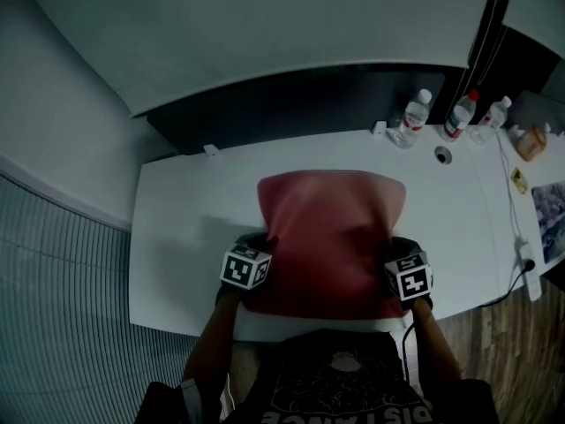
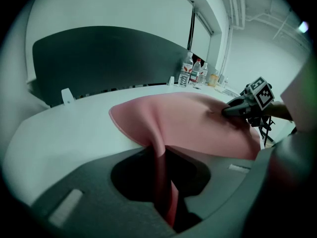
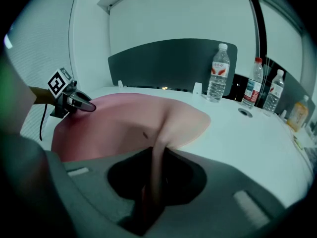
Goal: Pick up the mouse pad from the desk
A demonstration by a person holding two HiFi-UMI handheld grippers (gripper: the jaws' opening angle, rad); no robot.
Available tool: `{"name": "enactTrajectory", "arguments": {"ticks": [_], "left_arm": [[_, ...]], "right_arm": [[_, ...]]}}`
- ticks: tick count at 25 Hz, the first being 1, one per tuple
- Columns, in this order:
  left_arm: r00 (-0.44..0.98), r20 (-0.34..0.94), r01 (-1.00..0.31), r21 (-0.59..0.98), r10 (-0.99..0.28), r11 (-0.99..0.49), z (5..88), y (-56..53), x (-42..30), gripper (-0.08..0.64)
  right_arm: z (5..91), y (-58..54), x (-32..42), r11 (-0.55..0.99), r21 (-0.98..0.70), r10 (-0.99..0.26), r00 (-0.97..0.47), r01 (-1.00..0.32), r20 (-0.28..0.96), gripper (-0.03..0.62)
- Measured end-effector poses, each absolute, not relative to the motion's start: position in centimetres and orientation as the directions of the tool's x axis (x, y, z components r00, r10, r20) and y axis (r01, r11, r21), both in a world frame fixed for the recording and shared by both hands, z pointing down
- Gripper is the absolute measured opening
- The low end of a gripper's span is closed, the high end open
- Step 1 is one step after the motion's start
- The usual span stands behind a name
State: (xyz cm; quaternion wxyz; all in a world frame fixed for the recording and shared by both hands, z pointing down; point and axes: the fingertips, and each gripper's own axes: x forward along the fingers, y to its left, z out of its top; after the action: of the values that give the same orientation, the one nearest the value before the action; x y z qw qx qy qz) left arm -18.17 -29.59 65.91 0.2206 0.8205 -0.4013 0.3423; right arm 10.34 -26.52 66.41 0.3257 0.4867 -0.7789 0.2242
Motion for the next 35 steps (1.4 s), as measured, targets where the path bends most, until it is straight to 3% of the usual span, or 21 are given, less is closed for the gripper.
{"name": "enactTrajectory", "arguments": {"ticks": [23,35], "left_arm": [[0.466,0.706,-0.806,0.089,-0.533,-0.586,61.8,-29.1,-17.5,0.061],[0.469,0.638,-0.817,0.050,-0.611,-0.575,57.3,-30.1,-17.5,0.063]], "right_arm": [[62.6,-26.3,9.6,0.434,-0.068,-0.655,-0.366,-0.899,0.661,0.057],[58.5,-27.8,9.0,0.449,-0.033,-0.710,-0.379,-0.893,0.593,0.058]]}}
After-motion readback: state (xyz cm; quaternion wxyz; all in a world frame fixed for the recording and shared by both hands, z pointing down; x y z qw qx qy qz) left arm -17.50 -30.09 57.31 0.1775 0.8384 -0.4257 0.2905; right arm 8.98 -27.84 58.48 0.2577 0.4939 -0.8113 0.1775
